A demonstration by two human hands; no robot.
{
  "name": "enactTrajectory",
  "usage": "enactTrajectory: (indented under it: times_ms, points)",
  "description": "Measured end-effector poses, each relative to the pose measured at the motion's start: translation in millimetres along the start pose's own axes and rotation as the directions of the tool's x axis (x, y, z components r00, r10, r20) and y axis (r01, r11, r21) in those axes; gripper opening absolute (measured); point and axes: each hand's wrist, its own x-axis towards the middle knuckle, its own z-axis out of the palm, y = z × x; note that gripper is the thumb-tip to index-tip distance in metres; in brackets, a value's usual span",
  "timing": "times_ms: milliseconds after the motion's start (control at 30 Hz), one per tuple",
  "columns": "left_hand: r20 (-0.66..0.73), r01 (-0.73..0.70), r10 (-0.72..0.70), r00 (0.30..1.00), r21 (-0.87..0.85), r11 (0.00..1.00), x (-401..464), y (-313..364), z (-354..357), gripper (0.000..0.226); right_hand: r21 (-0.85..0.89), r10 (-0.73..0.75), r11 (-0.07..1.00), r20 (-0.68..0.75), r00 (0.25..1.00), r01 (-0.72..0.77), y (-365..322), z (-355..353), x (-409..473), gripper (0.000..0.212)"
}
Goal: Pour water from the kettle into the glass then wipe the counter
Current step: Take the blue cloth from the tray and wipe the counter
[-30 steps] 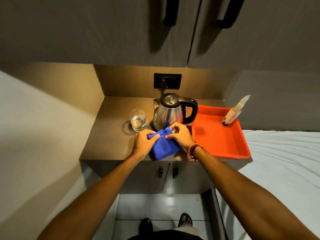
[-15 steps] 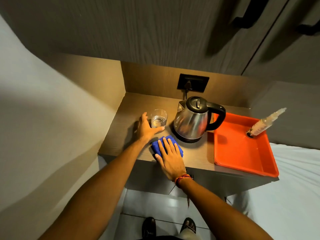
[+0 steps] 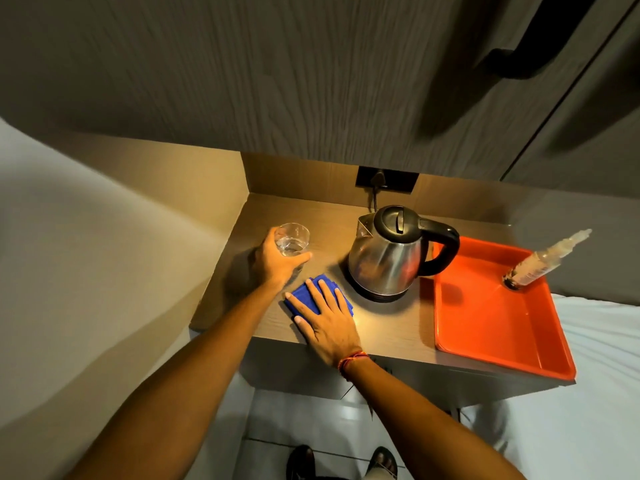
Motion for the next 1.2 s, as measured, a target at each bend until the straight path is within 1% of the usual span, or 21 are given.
enactTrajectory:
  times_ms: [67,167,233,300,367,400,433,533,600,667,767,833,867,1000,1133,1200]
  points:
    - [-0.059,-0.042,0.042,0.997,0.000,0.999,6,-2,-18,0.079,0.014,0.016,1.000,0.026,1.000,-0.017,-2,-4,21,0.057]
    - [-0.163,-0.091,0.097,0.982,0.044,0.995,10,0,-47,0.078,0.068,0.083,0.994,0.059,0.995,-0.087,6,-17,57,0.057]
    - [-0.207,-0.112,0.126,0.970,0.079,0.991,9,2,-66,0.080,0.107,0.141,0.983,0.077,0.987,-0.149,14,-26,80,0.056]
    - [-0.231,-0.125,0.146,0.962,0.101,0.987,7,4,-82,0.082,0.145,0.230,0.960,0.087,0.969,-0.241,18,-31,98,0.057]
    - [-0.258,-0.142,0.169,0.951,0.120,0.982,5,6,-95,0.082,0.132,0.319,0.935,0.088,0.944,-0.329,15,-34,111,0.057]
    - [-0.282,-0.146,0.181,0.942,0.140,0.979,4,6,-104,0.081,0.118,0.324,0.936,0.091,0.942,-0.333,7,-35,119,0.057]
    - [-0.298,-0.143,0.183,0.937,0.152,0.978,3,8,-109,0.080,0.109,0.302,0.944,0.092,0.949,-0.311,-1,-36,123,0.057]
    - [-0.312,-0.129,0.177,0.934,0.167,0.978,5,13,-118,0.081,0.144,0.125,0.979,0.115,0.985,-0.142,-31,-31,122,0.055]
    - [-0.320,-0.136,0.188,0.929,0.176,0.975,7,17,-120,0.080,0.131,-0.001,0.991,0.140,0.990,-0.018,-53,-19,109,0.054]
    - [-0.325,-0.143,0.194,0.926,0.173,0.974,9,20,-119,0.079,0.078,-0.120,0.991,0.141,0.983,0.110,-66,-7,90,0.054]
    - [-0.281,-0.146,0.179,0.943,0.135,0.980,10,22,-109,0.079,0.013,-0.236,0.972,0.135,0.962,0.236,-54,-1,66,0.054]
    - [-0.220,-0.144,0.168,0.961,0.118,0.983,8,21,-96,0.080,0.015,-0.239,0.971,0.116,0.964,0.239,-31,-3,53,0.053]
    - [-0.196,-0.141,0.162,0.967,0.115,0.983,7,19,-91,0.079,0.020,-0.217,0.976,0.104,0.971,0.216,-20,-5,47,0.053]
    - [-0.026,-0.134,0.135,0.990,0.048,0.990,-3,10,-57,0.077,0.038,-0.018,0.999,0.044,0.999,0.016,17,-12,16,0.053]
    - [0.111,-0.078,0.073,0.991,0.036,0.996,-14,5,-23,0.081,0.042,0.098,0.994,-0.006,0.995,-0.098,25,-8,-19,0.054]
    - [0.141,-0.065,0.060,0.988,0.037,0.997,-16,3,-13,0.083,0.037,0.147,0.989,-0.041,0.988,-0.145,23,-5,-35,0.056]
